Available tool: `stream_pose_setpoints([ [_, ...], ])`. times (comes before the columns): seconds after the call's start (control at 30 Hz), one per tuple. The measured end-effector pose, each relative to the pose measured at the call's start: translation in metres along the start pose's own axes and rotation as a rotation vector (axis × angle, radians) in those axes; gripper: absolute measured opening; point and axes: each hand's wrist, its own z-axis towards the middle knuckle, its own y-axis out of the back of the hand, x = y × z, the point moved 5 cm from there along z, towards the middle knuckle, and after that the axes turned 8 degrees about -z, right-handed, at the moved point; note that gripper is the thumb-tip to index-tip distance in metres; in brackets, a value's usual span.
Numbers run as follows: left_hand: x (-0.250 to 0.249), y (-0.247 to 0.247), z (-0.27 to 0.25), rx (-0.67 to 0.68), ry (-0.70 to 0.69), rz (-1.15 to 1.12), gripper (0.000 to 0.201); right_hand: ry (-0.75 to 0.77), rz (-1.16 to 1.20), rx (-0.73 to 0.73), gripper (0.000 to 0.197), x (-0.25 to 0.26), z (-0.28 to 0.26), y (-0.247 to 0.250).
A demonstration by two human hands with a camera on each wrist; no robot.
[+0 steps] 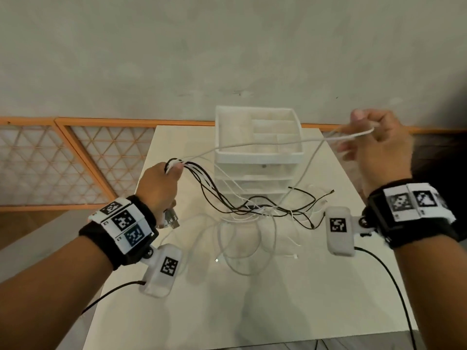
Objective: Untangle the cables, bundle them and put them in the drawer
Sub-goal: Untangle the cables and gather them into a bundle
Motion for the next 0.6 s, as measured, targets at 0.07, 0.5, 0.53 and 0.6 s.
stream_pose_setpoints([
  [0.07, -0.002, 0.007, 0.003, -0.054, 0.011, -0.071, 0.032, -0.217, -0.194, 0.12, 0.028, -0.037, -0.007, -0.012],
  [0.5, -0.024, -0.114, -0.047, 0.41, 0.084, -0.352, 0.024, 0.237, 0.164, 0.344, 0.028, 0.066, -0.059, -0.091],
  [0.53, -0.011, -0.116, -0.046, 0.413, 0.095, -0.279, 0.025, 0.271, 0.152, 0.267, 0.03, 0.069, -0.049, -0.083],
  [0.6, 0.014, -0.11, -0.043, 0.411, 0.067, -0.093, 0.027, 0.296, 0.105, 0.123, 0.034, 0.068, -0.027, -0.063],
])
